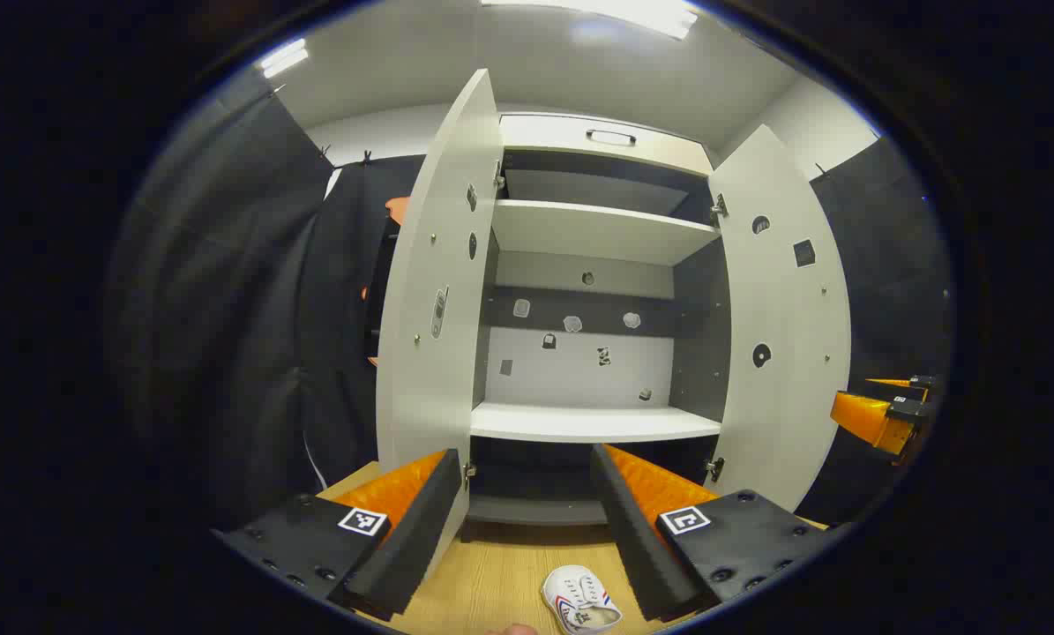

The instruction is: Grab one shoe with the right hand and put it into the shoe cabinet, grab the other shoe with the left hand and put it into the shoe cabinet; then close the right door with the right hand and the left door with the left hand.

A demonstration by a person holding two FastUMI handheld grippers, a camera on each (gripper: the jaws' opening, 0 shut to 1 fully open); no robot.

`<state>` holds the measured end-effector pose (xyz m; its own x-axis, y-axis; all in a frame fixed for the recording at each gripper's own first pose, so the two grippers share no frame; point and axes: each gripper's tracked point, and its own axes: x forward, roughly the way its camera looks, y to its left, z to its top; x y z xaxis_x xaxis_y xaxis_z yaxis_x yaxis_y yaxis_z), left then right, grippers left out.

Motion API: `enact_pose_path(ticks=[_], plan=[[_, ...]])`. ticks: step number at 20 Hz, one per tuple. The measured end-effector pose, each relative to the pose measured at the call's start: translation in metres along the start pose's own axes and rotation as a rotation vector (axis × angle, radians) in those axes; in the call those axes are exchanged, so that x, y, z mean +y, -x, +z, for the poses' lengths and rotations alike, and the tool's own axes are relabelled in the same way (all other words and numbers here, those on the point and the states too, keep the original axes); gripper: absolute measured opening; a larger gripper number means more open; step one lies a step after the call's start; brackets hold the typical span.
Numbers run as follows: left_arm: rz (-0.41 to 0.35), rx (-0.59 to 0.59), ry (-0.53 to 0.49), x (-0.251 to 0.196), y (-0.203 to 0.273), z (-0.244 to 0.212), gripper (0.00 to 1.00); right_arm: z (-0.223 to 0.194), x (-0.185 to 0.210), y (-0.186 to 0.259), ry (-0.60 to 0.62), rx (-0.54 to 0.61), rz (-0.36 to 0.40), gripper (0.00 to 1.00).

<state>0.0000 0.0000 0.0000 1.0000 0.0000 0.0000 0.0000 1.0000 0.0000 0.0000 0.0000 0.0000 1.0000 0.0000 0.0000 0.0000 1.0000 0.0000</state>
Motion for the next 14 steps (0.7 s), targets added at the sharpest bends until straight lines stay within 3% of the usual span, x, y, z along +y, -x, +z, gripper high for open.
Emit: enact_pose_path(ticks=[14], plan=[[-0.012,-0.032,-0.006,-0.0038,-0.0002,0.0107,0.96,0.0047,0.0005,-0.0007,-0.009,-0.013,-0.012,0.92]])
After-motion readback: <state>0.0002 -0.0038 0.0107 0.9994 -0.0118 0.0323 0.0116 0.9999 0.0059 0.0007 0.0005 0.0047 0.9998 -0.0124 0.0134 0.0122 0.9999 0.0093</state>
